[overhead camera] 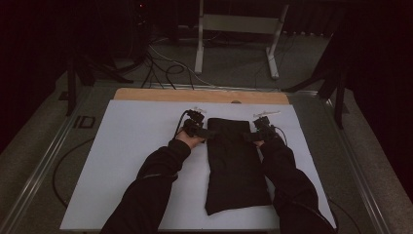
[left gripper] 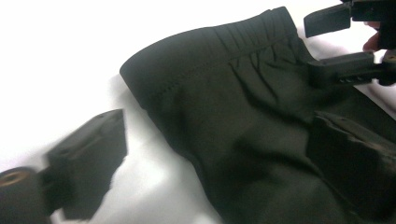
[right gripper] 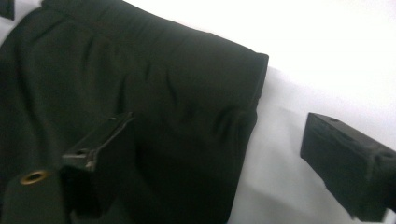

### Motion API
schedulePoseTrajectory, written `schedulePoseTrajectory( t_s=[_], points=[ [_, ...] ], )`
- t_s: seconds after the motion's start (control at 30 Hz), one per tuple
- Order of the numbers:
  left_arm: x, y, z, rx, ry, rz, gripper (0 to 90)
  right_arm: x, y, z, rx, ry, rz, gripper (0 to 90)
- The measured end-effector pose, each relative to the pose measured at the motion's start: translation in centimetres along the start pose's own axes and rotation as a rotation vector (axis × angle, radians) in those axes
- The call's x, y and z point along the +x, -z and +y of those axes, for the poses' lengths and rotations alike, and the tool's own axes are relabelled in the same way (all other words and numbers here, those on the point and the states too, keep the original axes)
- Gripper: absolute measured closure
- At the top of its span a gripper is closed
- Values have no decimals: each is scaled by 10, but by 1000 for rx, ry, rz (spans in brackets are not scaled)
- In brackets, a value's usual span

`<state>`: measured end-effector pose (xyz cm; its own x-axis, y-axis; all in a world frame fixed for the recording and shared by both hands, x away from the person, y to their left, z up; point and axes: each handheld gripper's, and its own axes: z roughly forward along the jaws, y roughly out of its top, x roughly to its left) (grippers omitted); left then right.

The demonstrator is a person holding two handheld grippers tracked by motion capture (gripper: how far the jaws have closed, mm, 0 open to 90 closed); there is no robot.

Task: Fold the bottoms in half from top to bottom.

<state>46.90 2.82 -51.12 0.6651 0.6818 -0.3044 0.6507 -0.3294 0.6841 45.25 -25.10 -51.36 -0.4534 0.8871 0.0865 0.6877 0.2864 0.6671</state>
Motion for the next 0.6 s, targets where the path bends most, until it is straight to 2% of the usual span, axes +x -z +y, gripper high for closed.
schedulePoseTrajectory(
  t_s=[0.03, 0.17, 0.2, 0.23, 0.33, 0.4, 0.43, 0.57, 0.6],
  points=[
    [1, -2, 0, 9, -6, 15, 117, 0, -1, 1, 0, 0, -5, 128],
    [4, -5, -2, 23, 10, 16, 193, -2, -4, 2, 7, -9, -10, 134],
    [4, -5, -2, 23, 10, 16, 193, -4, -5, 2, 10, 1, -11, 134],
    [5, -8, -4, 34, -4, 33, 219, -5, -6, 3, 16, 13, -10, 159],
    [7, -9, -5, 19, 8, 27, 294, -6, -7, 4, 27, 16, -19, 188],
    [7, -9, -5, 19, 8, 27, 328, -6, -8, 4, 22, 16, -14, 188],
    [7, -10, -6, 11, 5, 18, 367, -7, -9, 4, 25, 13, -16, 222],
    [6, -12, -6, 10, -2, 20, 492, -7, -11, 3, 30, 7, -27, 234],
    [6, -12, -6, 10, -2, 20, 492, -6, -11, 3, 30, 1, -36, 244]
  ],
)
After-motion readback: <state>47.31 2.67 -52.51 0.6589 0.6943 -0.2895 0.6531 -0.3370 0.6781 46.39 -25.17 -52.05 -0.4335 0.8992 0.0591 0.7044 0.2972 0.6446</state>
